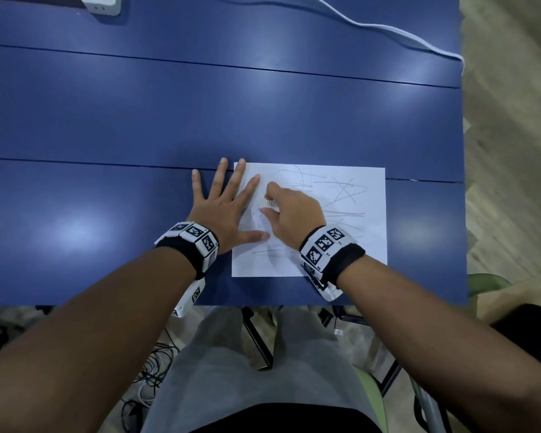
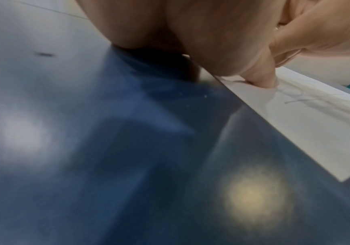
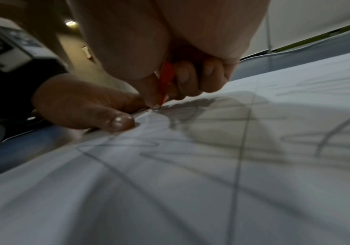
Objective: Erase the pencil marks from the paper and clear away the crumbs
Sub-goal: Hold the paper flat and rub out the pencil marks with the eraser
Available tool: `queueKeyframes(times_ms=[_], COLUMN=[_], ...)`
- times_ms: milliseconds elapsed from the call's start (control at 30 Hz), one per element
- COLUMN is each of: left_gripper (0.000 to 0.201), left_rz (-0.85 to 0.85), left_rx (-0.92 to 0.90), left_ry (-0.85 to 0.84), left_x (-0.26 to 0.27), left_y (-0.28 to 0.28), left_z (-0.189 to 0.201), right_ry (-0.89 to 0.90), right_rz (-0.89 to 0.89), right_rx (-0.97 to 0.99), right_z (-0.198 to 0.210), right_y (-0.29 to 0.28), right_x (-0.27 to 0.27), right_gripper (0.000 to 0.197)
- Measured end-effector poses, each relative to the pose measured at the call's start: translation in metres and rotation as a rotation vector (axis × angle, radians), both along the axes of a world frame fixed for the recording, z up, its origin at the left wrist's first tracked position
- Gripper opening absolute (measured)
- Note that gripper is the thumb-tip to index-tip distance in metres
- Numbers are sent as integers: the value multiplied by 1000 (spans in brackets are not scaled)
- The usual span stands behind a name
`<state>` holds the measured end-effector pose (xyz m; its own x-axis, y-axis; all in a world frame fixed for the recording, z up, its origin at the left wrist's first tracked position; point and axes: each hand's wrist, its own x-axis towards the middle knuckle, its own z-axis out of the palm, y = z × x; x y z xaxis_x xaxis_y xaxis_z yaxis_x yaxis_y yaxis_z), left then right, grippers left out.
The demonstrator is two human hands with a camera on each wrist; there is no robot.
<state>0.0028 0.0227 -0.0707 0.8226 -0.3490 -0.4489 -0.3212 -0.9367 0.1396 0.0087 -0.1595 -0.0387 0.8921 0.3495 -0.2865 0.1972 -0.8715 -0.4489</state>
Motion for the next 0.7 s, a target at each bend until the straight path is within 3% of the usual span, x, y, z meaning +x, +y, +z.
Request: queueKeyframes(times_ms=[67, 233, 400, 567, 700], left_gripper=[113, 113, 115, 115, 113], left_rz=[2, 7, -4, 0, -12], left_rx=[-6, -7, -12, 0, 10], left_ry=[-2, 8, 1, 3, 20], left_x=[0, 0, 1, 1, 0], left_y=[-1, -1, 0, -2, 0], left_z=[-1, 0, 0, 2, 3], right_ry=[20, -10, 37, -10, 43], right_rz=[64, -100, 48, -82, 88], right_rx=[-18, -7, -15, 2, -11], right_z=[0, 1, 4, 2, 4], right_y=[2, 1, 14, 10, 13], right_x=[0, 15, -2, 9, -9], right_gripper=[20, 21, 26, 22, 23])
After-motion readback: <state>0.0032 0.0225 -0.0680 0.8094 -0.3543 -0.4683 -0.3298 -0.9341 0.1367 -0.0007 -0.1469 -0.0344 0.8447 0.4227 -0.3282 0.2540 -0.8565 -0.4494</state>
